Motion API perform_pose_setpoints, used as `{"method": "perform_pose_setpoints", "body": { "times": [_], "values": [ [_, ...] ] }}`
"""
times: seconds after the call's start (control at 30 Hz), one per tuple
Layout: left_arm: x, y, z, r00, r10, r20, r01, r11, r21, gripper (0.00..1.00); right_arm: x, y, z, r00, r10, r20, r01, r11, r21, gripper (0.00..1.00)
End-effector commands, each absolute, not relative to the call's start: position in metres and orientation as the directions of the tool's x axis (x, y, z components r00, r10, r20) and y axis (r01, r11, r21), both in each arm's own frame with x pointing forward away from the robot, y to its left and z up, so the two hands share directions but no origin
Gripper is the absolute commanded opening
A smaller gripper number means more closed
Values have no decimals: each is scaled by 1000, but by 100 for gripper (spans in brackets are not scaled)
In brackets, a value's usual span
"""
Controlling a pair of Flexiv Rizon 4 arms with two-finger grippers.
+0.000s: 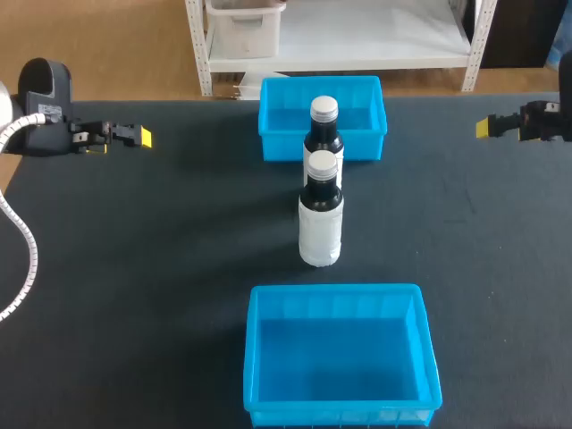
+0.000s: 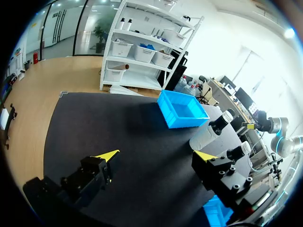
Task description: Pick up the bottle, and place it in the far bin if it is heavy, or in the near bin if it is light.
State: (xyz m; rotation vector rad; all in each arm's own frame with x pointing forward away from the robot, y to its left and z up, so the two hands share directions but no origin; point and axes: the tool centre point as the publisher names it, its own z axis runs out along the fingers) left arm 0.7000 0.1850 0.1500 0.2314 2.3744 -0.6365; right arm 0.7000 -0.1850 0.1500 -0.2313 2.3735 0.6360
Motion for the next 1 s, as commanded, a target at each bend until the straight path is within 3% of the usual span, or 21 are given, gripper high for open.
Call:
{"method": "perform_pose_setpoints", "body": {
  "times": [0.03,0.4,0.63,0.73,1.0],
  "values": [
    [700,185,150,-767,0,-642,321,866,-383,100,700,-185,150,-766,0,-643,-321,866,383,100],
    [700,185,150,-767,0,-642,321,866,-383,100,700,-185,150,-766,0,-643,-321,866,383,100],
    [700,185,150,-767,0,-642,321,866,-383,100,706,-189,145,-652,-245,-718,-625,710,324,100],
    [700,185,150,-767,0,-642,321,866,-383,100,700,-192,147,-526,-399,-751,-805,519,288,100],
    [700,185,150,-767,0,-642,321,866,-383,100,698,-194,147,-501,-429,-752,-827,492,270,100]
  ]
}}
